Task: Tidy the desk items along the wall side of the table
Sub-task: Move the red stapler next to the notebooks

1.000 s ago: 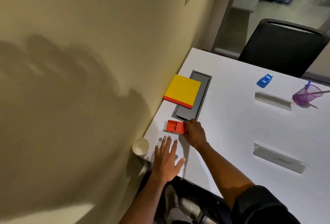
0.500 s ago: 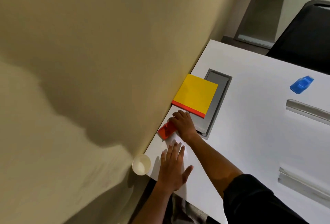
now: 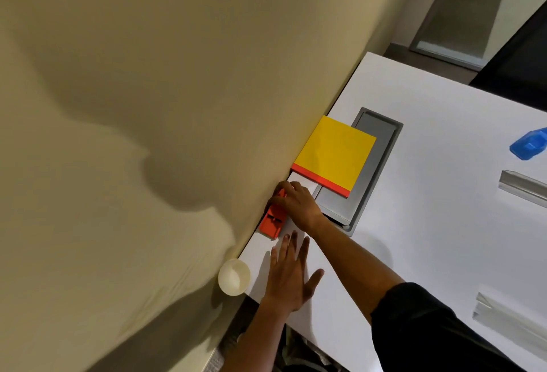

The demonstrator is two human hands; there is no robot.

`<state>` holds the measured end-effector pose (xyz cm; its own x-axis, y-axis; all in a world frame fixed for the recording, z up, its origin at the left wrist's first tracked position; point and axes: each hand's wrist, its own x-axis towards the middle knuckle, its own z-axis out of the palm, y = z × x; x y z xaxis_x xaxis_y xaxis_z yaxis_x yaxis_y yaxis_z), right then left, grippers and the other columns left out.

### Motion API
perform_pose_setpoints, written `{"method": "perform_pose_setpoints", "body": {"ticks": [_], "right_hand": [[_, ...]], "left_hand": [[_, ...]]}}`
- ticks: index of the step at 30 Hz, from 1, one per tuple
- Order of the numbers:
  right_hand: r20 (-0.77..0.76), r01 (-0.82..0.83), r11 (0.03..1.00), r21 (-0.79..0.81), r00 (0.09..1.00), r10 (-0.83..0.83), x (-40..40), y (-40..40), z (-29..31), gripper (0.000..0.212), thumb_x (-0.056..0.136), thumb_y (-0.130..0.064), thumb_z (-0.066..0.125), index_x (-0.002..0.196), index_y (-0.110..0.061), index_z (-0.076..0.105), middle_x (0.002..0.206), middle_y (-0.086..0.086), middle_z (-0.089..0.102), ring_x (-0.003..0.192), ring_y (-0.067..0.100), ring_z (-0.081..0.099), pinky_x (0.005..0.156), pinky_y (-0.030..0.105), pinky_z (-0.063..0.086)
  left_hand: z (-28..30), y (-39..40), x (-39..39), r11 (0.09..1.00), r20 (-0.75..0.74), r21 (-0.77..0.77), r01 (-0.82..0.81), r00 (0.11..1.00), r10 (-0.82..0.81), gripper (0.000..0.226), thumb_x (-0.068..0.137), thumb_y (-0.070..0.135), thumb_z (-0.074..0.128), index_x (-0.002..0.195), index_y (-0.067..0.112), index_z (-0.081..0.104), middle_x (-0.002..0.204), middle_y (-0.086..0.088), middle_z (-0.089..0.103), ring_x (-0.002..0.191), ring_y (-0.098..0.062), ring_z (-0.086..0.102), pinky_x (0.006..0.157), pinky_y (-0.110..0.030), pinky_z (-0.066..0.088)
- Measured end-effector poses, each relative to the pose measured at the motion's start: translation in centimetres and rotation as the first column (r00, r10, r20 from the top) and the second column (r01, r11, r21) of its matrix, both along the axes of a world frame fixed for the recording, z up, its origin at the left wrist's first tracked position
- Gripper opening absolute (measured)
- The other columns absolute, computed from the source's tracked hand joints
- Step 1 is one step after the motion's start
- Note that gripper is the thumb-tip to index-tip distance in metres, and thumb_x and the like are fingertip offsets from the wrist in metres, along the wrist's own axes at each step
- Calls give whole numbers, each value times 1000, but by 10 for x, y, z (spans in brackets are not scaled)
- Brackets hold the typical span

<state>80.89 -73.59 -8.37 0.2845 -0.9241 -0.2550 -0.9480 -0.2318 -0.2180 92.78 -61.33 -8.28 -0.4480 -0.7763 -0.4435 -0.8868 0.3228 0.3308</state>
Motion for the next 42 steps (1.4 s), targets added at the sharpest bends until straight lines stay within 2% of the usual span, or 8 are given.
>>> {"method": "perform_pose_setpoints", "body": {"ticks": [3,10,20,25,29,34,39,42], "right_hand": [[9,19,1000,-1,1000,-19,1,2,-3,64,85,-23,73,141,-33,44,151,9,31,137,34,33,110,46,37],[45,39,999,0,998,-39,2,9,-7,66,86,-20,71,143,-22,37,152,12,31,136,35,34,109,44,38],[80,103,994,-36,992,-100,7,22,-4,63,91,-29,66,146,-20,36,153,12,35,141,31,33,114,41,35],[88,213,974,-72,974,-207,-4,30,9,58,93,-12,60,146,-18,36,151,13,36,140,30,34,112,40,34],[62,309,943,-123,951,-303,-18,43,22,58,95,-12,57,148,-19,33,154,9,34,143,27,30,116,37,29],[39,410,898,-161,912,-409,-30,75,47,64,98,-33,53,153,-18,24,159,9,26,146,27,24,117,39,25],[-4,495,854,-162,865,-502,-30,127,71,79,95,-51,49,156,-19,11,164,8,9,151,31,12,121,48,16],[-27,555,812,-182,823,-568,-27,166,86,81,95,-61,40,157,-23,3,165,7,0,152,31,5,123,50,10]], "left_hand": [[1,-2,-1,1000,1,0,1,1000,-1,81,84,77,10,151,37,-13,163,-1,-9,151,-25,-11,121,-51,-4],[4,-2,2,1000,40,-13,18,999,-17,82,86,75,10,153,33,-9,164,-2,-10,151,-26,-11,121,-51,-2],[9,10,14,999,51,-47,6,999,-3,85,83,79,10,153,33,-7,164,1,-10,151,-23,-9,122,-50,-1],[21,14,21,996,30,-82,-14,999,17,82,87,75,23,154,33,-2,164,0,-8,151,-25,-5,120,-49,-4],[34,15,25,995,27,-101,-11,1000,14,80,88,73,22,154,34,-5,163,0,-13,151,-24,-7,120,-48,-4],[55,16,29,988,0,-154,21,1000,-21,81,90,71,24,154,32,-7,163,-1,-14,151,-23,-9,122,-48,-1],[82,25,33,971,-76,-235,43,995,-63,80,91,69,25,154,31,-7,163,-1,-13,151,-22,-8,123,-48,0],[101,42,36,941,-153,-334,62,981,-119,80,92,65,34,156,24,7,164,-6,2,151,-26,6,122,-51,11]]}}
